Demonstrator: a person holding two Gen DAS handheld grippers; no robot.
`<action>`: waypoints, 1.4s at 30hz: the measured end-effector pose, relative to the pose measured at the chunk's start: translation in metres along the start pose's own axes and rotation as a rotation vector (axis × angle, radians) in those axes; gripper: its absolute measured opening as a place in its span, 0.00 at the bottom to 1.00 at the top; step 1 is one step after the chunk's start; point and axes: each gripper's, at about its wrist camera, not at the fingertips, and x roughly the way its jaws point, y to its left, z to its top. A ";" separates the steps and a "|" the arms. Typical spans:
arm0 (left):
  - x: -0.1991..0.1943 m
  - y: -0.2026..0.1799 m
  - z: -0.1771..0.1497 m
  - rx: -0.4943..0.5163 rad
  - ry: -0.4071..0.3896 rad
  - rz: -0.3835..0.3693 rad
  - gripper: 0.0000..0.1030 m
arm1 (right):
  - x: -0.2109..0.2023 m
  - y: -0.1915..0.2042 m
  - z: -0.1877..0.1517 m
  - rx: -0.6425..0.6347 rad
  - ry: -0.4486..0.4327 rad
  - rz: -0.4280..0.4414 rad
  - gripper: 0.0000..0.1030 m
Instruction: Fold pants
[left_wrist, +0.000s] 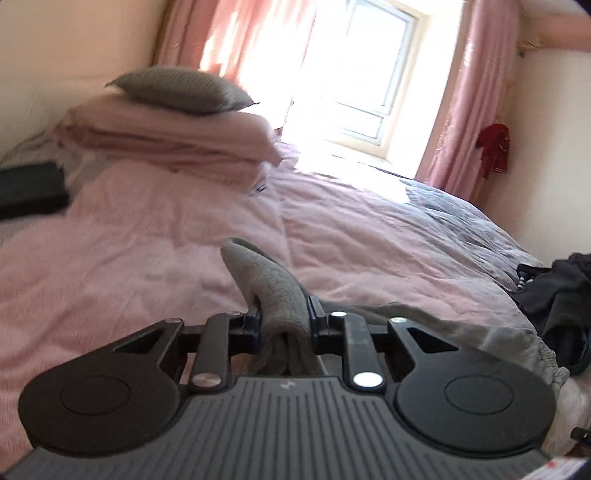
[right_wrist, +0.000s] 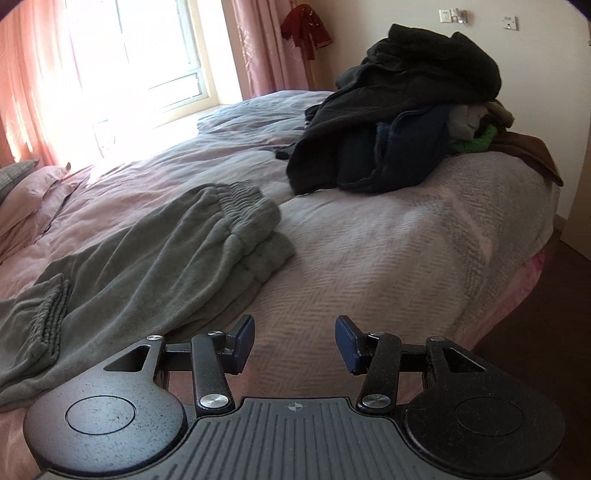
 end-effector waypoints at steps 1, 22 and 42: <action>-0.003 -0.026 0.009 0.046 -0.024 -0.033 0.18 | -0.001 -0.009 0.003 0.013 -0.010 -0.011 0.44; 0.055 -0.293 -0.063 0.364 0.135 -0.521 0.28 | -0.004 -0.153 0.035 0.222 -0.102 -0.084 0.44; 0.068 -0.167 -0.075 0.226 0.276 -0.384 0.27 | 0.034 -0.080 0.050 0.501 0.022 0.474 0.14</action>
